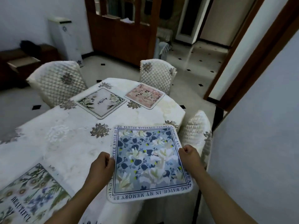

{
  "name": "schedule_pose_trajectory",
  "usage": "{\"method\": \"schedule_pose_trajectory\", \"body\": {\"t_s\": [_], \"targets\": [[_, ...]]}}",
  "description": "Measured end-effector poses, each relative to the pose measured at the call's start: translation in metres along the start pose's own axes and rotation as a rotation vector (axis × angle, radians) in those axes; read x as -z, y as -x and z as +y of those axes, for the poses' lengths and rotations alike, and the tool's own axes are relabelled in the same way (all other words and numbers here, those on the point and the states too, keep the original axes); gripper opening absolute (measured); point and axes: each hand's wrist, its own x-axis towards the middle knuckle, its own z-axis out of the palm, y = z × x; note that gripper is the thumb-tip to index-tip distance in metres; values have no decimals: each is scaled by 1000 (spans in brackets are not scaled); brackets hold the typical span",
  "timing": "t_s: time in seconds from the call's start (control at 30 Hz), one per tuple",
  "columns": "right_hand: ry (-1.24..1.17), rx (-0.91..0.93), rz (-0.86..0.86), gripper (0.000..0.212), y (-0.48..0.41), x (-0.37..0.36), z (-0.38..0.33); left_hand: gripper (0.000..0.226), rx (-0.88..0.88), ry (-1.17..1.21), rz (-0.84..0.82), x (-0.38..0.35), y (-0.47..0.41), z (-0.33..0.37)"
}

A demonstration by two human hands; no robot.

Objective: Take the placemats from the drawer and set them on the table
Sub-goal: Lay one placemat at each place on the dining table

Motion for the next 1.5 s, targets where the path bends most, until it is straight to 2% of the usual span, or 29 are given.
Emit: {"method": "schedule_pose_trajectory", "body": {"t_s": [0.23,0.37,0.57,0.8,1.1,1.3,1.4,1.5], "targets": [[110,283,-332,30,-140,-19,-18,26,205,41,239,-54,-9,19],[209,462,-462,32,-202,-25,-37,23,316,54,346,-88,-12,40],[360,528,-616,29,-279,-59,-46,22,428,62,431,-123,-46,51],[500,570,-672,32,-349,-110,-37,23,473,51,369,-158,-107,23],[590,608,-770,26,-427,-167,-14,22,634,39,331,-212,-165,11],[684,799,-821,23,-456,-177,23,19,752,-26,332,-243,-178,14],[659,895,-796,21,-463,-178,35,17,815,-44,382,-257,-182,15],[644,912,-766,20,-462,-177,40,17,840,-93,447,-267,-186,13]]}}
